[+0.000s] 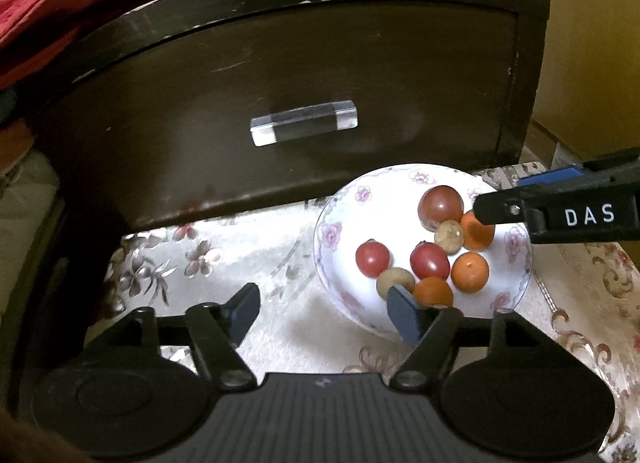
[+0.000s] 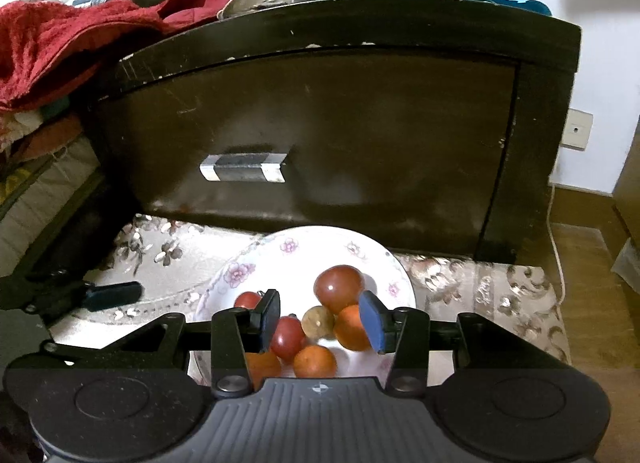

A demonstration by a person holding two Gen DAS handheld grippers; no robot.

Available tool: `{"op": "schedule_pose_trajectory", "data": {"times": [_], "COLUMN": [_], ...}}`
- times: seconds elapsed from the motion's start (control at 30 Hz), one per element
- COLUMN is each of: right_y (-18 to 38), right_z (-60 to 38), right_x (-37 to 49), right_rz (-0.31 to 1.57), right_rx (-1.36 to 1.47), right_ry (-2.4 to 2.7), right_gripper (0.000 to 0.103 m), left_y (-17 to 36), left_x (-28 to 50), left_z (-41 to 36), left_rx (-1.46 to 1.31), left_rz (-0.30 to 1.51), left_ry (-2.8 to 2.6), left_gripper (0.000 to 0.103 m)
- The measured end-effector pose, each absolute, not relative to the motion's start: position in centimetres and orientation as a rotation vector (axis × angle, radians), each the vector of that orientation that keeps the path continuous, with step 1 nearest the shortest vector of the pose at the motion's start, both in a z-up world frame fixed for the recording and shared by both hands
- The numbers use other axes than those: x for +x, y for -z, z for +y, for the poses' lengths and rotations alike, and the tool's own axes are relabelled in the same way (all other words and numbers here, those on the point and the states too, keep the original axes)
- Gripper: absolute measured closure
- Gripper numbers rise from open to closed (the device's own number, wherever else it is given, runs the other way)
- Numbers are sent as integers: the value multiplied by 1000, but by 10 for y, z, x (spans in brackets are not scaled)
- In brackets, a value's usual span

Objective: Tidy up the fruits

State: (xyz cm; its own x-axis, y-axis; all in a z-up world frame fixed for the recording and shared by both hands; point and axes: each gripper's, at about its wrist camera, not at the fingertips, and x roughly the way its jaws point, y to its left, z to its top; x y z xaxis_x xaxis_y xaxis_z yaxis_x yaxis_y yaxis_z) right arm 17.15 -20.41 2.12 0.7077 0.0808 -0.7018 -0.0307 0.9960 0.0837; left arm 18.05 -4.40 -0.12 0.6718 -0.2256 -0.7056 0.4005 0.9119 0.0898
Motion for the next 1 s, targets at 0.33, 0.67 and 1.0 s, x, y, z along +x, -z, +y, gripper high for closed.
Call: {"op": "schedule_pose_trajectory", "data": {"times": [0.33, 0.67, 1.0], "right_y": [-20, -27, -31], "right_z": [-193, -186, -178], "right_x": [138, 106, 86], "right_rz": [797, 779, 766], "right_rx": [14, -3, -25], "right_ry": [-36, -26, -29], "right_gripper": [55, 49, 46], "left_y": [-8, -9, -9], "left_x": [153, 124, 106], "left_z": [-30, -23, -22], "left_rx": [249, 188, 183], "left_rz": [713, 713, 716], "left_ry": [265, 257, 256], "left_gripper": [0, 0, 0]}}
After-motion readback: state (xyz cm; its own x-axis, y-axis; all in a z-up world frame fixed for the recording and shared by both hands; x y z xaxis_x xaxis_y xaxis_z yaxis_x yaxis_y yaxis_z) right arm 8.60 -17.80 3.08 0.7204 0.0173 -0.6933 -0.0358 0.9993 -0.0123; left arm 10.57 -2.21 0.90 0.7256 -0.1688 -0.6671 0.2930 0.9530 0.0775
